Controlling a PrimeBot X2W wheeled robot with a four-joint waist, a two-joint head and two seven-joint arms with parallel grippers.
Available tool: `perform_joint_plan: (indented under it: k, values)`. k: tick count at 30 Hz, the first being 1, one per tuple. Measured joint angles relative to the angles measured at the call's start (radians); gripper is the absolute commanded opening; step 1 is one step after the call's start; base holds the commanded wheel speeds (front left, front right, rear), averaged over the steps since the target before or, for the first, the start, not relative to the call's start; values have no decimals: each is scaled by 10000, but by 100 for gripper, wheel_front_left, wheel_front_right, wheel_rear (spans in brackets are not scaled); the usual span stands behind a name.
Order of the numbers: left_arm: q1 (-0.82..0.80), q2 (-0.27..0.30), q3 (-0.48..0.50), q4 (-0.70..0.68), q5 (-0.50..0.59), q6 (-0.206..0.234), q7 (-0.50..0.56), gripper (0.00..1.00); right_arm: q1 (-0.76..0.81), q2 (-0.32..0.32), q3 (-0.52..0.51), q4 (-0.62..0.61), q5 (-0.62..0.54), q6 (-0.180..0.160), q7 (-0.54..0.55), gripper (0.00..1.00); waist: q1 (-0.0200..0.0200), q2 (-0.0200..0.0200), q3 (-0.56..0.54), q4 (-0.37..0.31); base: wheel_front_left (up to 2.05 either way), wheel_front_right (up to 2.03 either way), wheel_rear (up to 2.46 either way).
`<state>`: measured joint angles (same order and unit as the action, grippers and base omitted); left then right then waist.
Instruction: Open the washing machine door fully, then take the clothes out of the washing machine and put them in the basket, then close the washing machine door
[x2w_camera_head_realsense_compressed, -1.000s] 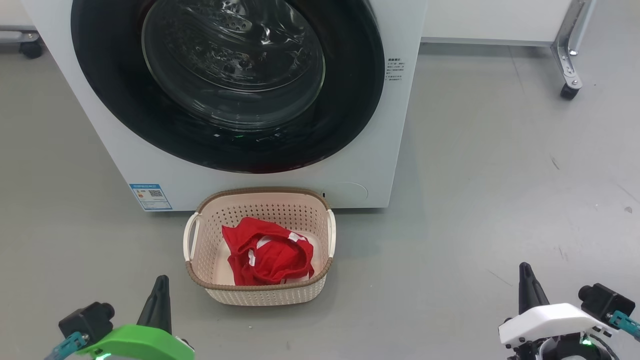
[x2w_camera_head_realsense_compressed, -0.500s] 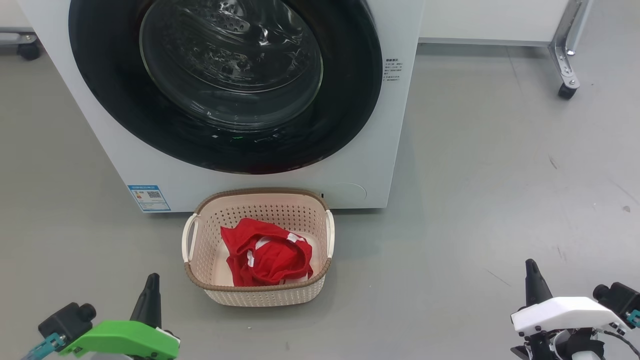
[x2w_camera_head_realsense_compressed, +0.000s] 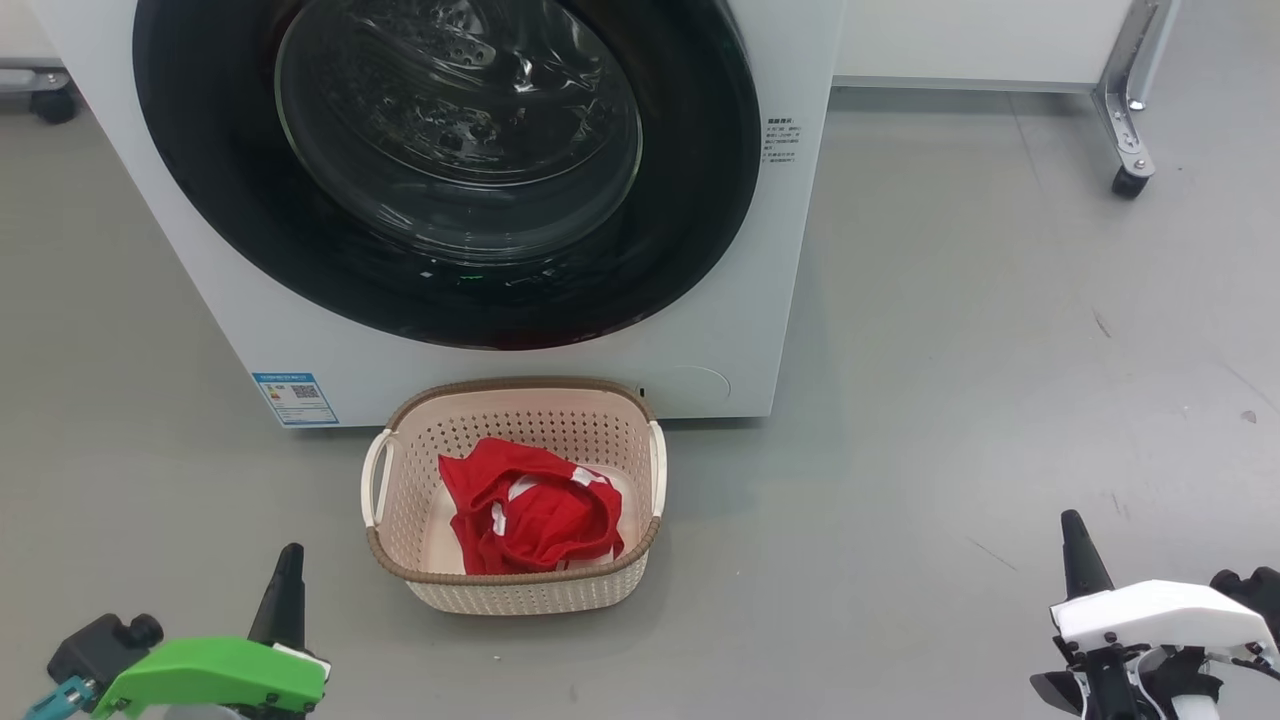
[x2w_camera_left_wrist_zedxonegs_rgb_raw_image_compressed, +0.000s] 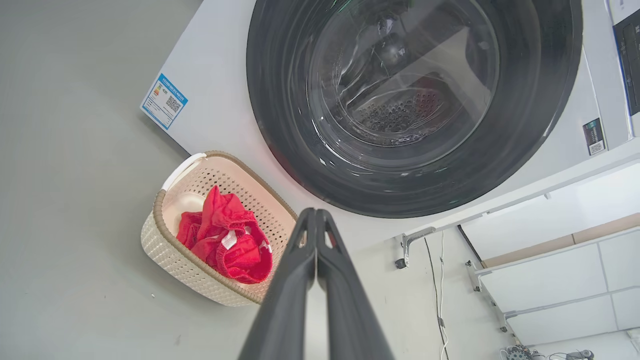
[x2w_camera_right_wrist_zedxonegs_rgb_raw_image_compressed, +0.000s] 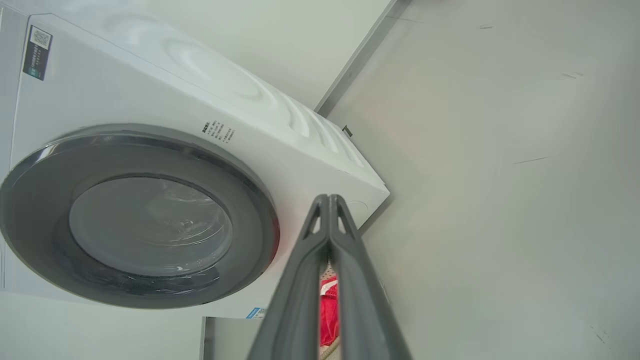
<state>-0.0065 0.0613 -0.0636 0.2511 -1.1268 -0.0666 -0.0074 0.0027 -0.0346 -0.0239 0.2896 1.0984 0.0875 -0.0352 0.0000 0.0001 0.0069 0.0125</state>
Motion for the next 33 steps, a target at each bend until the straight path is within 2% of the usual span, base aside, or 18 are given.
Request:
perform_joint_plan:
  k: [33]
  values:
    - [-397,-151,1152,217,-4105,-458,957,0,-548,-48,-840,-35,4372,257,1151,0,0,0,-37,-109,0,0,0]
